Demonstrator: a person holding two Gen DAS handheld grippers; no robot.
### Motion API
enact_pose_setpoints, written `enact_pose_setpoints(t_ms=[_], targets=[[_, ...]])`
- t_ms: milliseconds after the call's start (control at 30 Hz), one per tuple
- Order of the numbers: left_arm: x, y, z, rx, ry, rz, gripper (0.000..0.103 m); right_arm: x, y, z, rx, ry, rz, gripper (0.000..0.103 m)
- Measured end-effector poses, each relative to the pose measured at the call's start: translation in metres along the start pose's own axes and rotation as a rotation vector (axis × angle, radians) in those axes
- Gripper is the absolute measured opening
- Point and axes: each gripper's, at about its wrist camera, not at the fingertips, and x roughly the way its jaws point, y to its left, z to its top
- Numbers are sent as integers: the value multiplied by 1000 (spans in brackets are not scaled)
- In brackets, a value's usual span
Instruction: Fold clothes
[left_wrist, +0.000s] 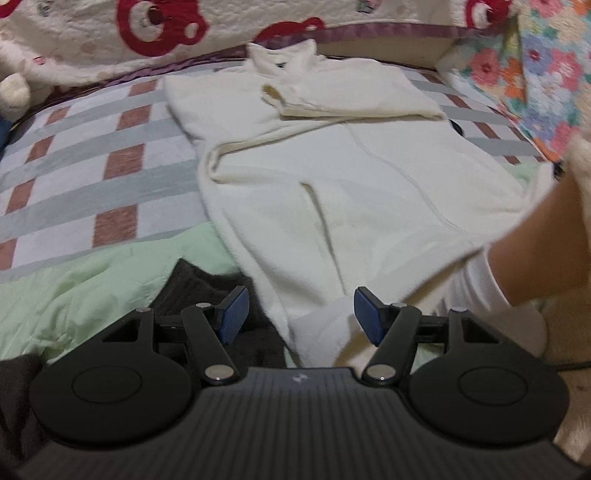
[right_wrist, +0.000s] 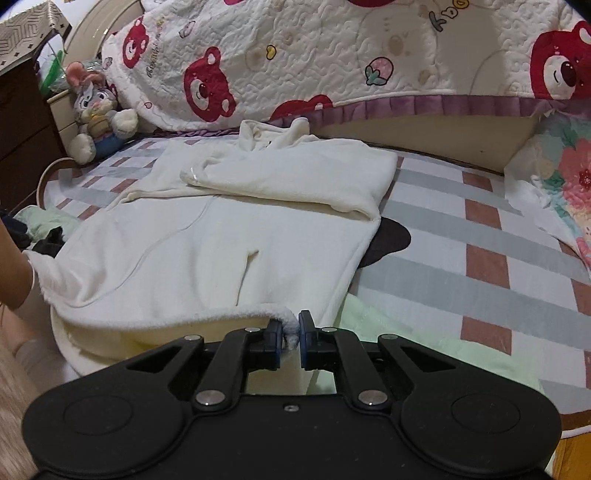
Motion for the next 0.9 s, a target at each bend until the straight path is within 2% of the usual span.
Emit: enact_pose_setpoints(t_ms=[133,267,367,433,533,667,700,733,800,867,900], targets=[[7,-8,2,55,23,-15,62,4,-1,-2,7,16,-29,9],[21,-18,0,120,92,7,62,4,-7,-6,40,17,-30,9],[29,-25,-3,148,139,-41,64,2,-9,-7,45,10,-26,9],[31,-29,-6,159,151,-71,72,2,-10,-7,46,3,-23,10],[38,-35,-9,160,169,-17,73,0,-9,-8,50,-2,-21,9],[56,-25,-7,74,241,172,70,1,-12,-10,66,-11,-12,10],[60,-19,-6,36,256,196,70,1,-12,-11,74,-14,-9,10],[61,-15,-5,17,259,207,67,1,-13,-12,85,-16,-5,10],[62,-12,-3,3,252,223,53,-1,-13,-14,104,-21,4,10],[60,-14,-3,19,241,190,13,-2,-14,-18,112,-25,7,13],[55,-17,-4,19,215,171,7,-2,-14,-20,117,-26,8,14]])
